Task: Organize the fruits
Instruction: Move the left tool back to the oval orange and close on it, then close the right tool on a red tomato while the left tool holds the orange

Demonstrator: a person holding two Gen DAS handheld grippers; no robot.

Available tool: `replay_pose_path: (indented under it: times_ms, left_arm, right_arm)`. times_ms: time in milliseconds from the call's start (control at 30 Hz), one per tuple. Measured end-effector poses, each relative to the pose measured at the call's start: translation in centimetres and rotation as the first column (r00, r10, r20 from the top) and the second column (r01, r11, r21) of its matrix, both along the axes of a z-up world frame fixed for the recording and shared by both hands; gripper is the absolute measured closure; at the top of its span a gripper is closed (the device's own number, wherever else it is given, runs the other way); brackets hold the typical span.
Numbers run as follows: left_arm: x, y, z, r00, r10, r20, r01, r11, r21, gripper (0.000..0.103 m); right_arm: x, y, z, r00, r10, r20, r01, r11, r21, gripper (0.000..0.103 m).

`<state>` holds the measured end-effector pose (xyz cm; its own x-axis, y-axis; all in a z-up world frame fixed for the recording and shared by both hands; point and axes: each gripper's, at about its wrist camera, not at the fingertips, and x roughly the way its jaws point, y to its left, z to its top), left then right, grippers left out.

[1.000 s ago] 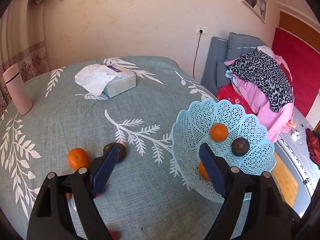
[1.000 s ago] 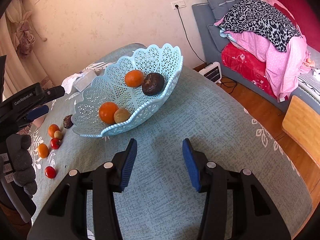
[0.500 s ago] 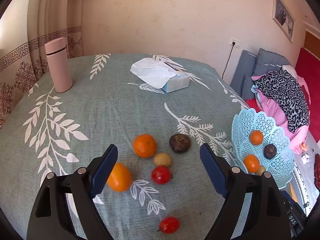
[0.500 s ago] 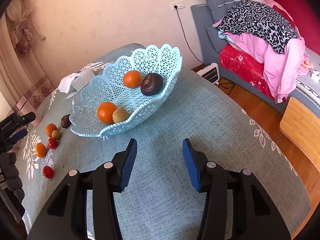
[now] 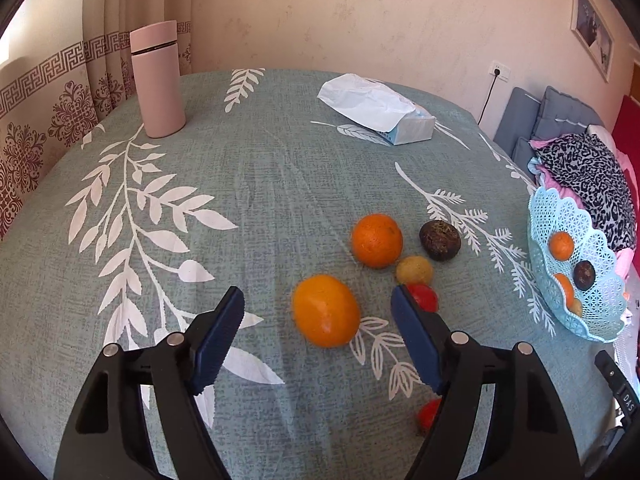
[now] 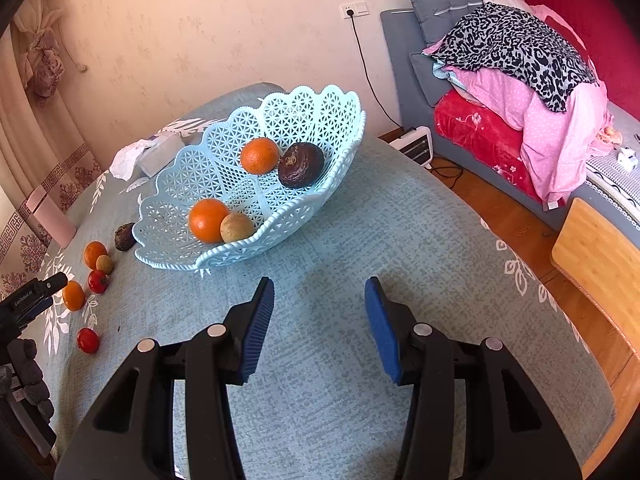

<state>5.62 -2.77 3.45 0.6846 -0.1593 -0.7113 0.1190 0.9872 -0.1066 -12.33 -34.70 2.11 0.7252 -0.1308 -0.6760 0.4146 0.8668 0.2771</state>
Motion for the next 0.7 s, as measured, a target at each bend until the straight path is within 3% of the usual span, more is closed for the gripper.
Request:
replay_pose_path:
  times_ms: [233, 433, 700]
  left_arm:
    - [1.7, -0.2, -1.2, 0.999, -0.018, -0.037, 0.019, 1.000, 0.009, 0.040]
    - [2.1, 0.1, -2.1, 0.998, -0.031, -0.062, 0.029, 0.999, -0.023, 0.065]
    - [0.6, 0.8, -1.4, 1.000, -0.004, 0.006, 0.004, 0.999, -0.040, 0.065]
  right_arm:
    - [0.2, 0.2, 0.0, 1.000, 0.001, -0.015, -0.001, 1.000, -0.014, 0.054]
    - [0.4, 0.5, 0.0, 1.000, 0.012, -0.028, -0.013, 0.999, -0.036, 0.054]
    - [0.4, 2.4, 1.0, 0.998, 0.054, -0.045, -0.058, 0.994, -0.094, 0.054]
